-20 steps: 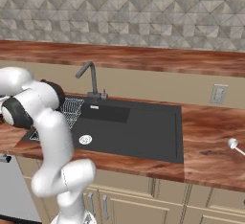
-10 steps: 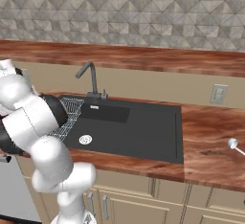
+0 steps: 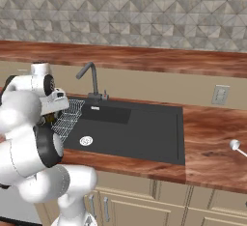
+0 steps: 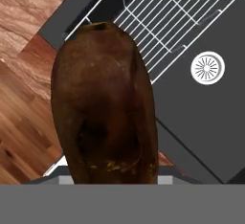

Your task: Pick up all produce items and place them in the sink. Turn on the sink faucet to wash them. Then turn the sink off and put them in the tray.

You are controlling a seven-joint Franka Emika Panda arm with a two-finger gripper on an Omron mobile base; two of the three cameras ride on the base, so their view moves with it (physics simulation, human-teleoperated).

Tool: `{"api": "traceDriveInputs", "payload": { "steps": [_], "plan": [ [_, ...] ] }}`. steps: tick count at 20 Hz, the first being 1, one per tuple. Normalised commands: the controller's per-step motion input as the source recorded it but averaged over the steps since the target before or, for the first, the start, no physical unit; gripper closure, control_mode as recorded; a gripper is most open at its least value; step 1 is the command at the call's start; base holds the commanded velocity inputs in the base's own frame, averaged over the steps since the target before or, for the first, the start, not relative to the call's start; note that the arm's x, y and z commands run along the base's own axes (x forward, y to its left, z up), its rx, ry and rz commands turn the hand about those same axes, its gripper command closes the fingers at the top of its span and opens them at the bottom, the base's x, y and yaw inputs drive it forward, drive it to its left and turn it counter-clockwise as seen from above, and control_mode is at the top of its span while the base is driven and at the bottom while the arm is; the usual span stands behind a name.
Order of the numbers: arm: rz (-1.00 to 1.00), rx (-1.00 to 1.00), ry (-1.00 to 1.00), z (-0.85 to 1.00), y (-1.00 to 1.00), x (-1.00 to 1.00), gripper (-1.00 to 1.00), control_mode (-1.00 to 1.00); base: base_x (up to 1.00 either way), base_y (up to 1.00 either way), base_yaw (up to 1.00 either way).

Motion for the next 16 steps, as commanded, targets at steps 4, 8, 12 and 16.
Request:
{"api": "traceDriveInputs", "payload": {
  "steps": [4, 8, 12, 16],
  "plan": [
    [-0.02, 0.12, 0.02, -0.08, -1.00, 0.09, 1.00, -1.00, 0.00, 0.00, 0.00],
    [-0.10, 0.12, 0.03, -0.25, -1.00, 0.32, 1.00, -1.00, 0.00, 0.00, 0.00],
    [-0.11, 0.16, 0.05, -0.28, -1.00, 0.75, 1.00, -1.00, 0.00, 0.00, 0.00],
    [-0.12, 0.05, 0.11, -0.58, -0.74, 0.96, 1.00, -1.00, 0.00, 0.00, 0.00]
  ]
}}
